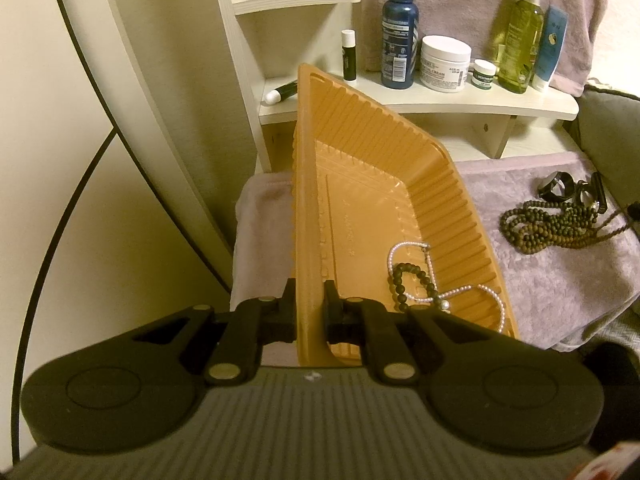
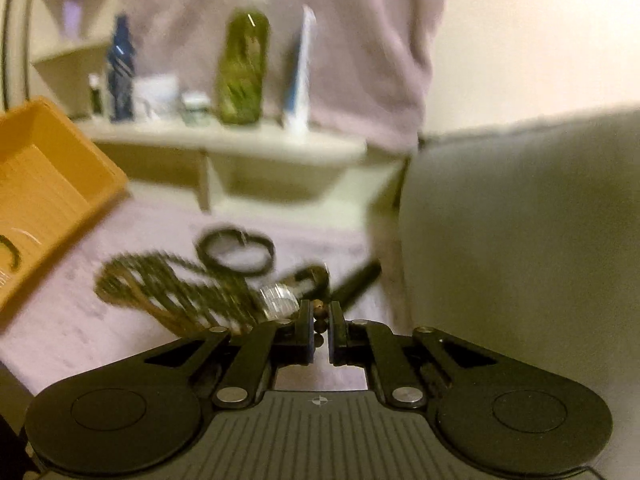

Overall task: Organize jewelry
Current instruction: 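Move the right gripper back to the jewelry pile and grasp a bead strand, then lift the brown bead strand with the right gripper and lower it into the tray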

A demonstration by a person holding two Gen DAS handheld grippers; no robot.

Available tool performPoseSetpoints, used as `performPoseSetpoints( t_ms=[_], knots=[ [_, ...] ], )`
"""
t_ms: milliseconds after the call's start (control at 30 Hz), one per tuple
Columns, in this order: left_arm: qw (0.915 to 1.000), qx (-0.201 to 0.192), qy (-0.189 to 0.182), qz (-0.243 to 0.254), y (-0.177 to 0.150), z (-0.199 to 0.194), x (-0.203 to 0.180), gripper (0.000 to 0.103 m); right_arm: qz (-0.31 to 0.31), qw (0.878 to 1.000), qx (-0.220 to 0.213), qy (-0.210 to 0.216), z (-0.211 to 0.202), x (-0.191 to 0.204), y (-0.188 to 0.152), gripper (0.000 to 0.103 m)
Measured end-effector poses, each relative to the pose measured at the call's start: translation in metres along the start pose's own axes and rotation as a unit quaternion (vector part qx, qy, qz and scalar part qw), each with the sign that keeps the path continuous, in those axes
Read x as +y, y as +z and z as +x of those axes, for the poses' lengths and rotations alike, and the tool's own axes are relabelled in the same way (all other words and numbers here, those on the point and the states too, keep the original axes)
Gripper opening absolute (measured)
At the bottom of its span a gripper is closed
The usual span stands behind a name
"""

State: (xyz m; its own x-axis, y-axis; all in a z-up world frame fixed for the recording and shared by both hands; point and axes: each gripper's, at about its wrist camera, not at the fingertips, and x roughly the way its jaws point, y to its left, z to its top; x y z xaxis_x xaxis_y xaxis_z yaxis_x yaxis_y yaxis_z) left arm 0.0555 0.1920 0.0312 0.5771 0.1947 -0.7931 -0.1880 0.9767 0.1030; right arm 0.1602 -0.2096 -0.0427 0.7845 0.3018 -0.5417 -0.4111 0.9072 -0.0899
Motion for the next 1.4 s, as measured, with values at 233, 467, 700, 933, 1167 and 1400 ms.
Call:
performPoseSetpoints(
  t_ms=[233,467,700,933,1167,1400],
  knots=[
    [1.0000,0.000,-0.001,-0.001,0.001,0.000,0.000,0.010,-0.051,0.995,-0.080,0.026,-0.041,0.031,0.031,0.006],
    [1.0000,-0.001,0.000,0.002,0.002,-0.001,-0.001,0.010,-0.078,0.987,-0.132,0.057,-0.062,0.052,0.059,0.006],
    [1.0000,0.000,0.000,0.003,0.002,-0.001,-0.001,0.010,-0.093,0.976,-0.172,0.097,-0.072,0.075,0.082,0.006],
    [1.0000,-0.001,-0.001,0.005,0.002,-0.001,-0.001,0.010,-0.086,0.962,-0.217,0.145,-0.081,0.105,0.111,0.006],
    [1.0000,-0.001,-0.004,0.005,0.002,-0.001,0.000,0.010,-0.069,0.944,-0.241,0.216,-0.084,0.137,0.141,0.006],
    [1.0000,-0.001,-0.005,0.003,0.002,-0.001,0.002,0.010,-0.059,0.941,-0.191,0.273,-0.043,0.171,0.140,0.006]
  ],
)
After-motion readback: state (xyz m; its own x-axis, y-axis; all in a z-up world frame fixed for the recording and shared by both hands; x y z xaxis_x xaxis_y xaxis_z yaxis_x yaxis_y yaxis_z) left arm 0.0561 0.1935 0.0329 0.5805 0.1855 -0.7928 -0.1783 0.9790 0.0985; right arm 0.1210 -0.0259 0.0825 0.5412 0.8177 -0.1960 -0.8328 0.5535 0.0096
